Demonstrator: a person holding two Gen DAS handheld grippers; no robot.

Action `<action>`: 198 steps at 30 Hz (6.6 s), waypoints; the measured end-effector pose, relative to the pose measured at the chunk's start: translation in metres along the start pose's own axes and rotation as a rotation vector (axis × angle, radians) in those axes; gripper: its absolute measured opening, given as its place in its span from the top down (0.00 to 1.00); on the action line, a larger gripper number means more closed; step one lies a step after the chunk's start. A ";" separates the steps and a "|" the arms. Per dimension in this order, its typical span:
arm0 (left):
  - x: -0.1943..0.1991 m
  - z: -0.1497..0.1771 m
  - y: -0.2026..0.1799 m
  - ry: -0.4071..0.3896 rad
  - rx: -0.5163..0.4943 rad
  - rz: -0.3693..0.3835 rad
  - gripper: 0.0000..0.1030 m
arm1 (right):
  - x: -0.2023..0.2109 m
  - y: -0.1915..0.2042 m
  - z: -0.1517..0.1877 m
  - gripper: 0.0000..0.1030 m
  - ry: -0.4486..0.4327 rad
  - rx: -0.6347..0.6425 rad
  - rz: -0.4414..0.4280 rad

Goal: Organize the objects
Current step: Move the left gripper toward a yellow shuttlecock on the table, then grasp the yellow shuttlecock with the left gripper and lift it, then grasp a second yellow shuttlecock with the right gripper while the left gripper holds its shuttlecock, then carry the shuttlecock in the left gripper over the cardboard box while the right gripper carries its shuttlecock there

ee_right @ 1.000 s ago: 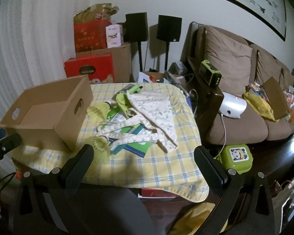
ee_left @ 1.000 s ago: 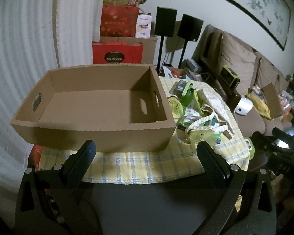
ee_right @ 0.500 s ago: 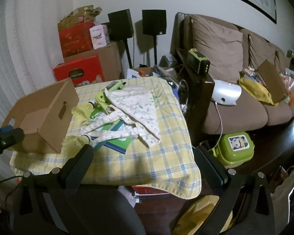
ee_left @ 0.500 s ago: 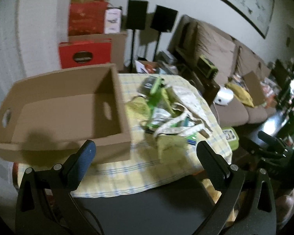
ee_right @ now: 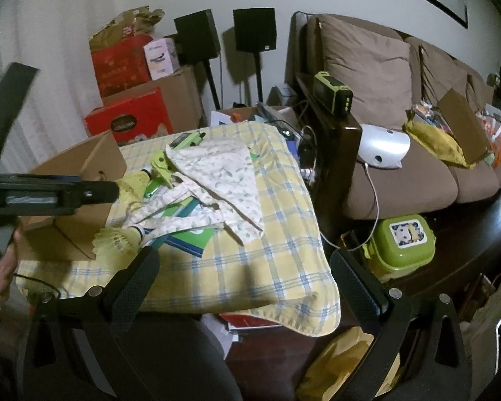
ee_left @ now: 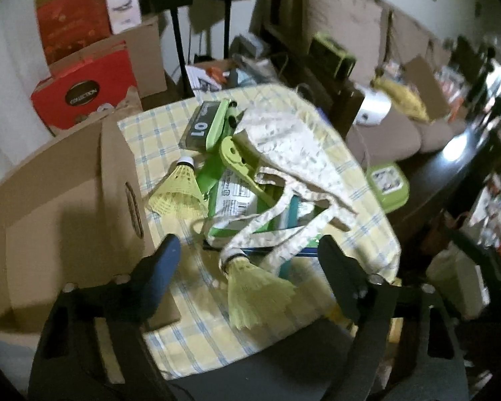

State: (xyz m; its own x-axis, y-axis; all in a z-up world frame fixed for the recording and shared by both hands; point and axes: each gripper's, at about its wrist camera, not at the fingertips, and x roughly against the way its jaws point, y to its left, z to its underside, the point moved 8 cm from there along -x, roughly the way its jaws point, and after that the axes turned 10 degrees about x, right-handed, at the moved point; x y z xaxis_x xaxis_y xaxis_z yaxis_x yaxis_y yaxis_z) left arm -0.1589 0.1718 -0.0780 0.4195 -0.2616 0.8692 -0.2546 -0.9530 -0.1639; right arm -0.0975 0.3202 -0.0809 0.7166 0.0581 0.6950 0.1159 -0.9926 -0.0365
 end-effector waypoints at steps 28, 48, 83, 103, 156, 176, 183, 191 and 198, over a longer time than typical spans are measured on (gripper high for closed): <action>-0.077 0.037 0.014 0.303 0.053 0.003 0.63 | -0.013 -0.001 0.011 0.00 0.042 -0.048 -0.056; -0.060 0.059 0.015 0.287 0.030 -0.007 0.64 | -0.010 0.010 0.009 0.00 0.046 -0.035 -0.068; 0.073 0.045 0.083 -0.049 0.202 0.168 0.69 | -0.024 0.045 -0.049 0.02 0.024 0.098 -0.082; 0.096 0.020 0.167 -0.138 0.355 0.117 0.69 | -0.110 0.143 -0.129 0.25 0.116 0.148 -0.227; 0.063 0.003 0.198 -0.133 0.419 0.123 0.68 | -0.192 0.180 -0.135 0.75 0.239 0.120 -0.224; 0.091 -0.006 0.217 -0.239 0.440 0.016 0.68 | -0.090 0.219 -0.158 0.76 0.037 0.255 -0.203; 0.102 -0.009 0.224 -0.270 0.441 -0.010 0.68 | -0.071 0.226 -0.163 0.75 0.004 0.273 -0.197; 0.111 -0.007 0.230 -0.290 0.435 -0.039 0.68 | -0.057 0.241 -0.161 0.75 -0.021 0.273 -0.234; 0.114 -0.005 0.249 -0.301 0.440 -0.087 0.68 | -0.059 0.263 -0.158 0.75 -0.013 0.289 -0.259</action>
State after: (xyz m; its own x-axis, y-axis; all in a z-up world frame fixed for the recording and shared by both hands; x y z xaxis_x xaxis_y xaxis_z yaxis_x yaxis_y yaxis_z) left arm -0.1787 -0.0943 -0.0174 0.6705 -0.1496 0.7267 0.1543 -0.9299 -0.3338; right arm -0.2174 0.0386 -0.0182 0.6465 0.3058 0.6990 0.4816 -0.8741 -0.0630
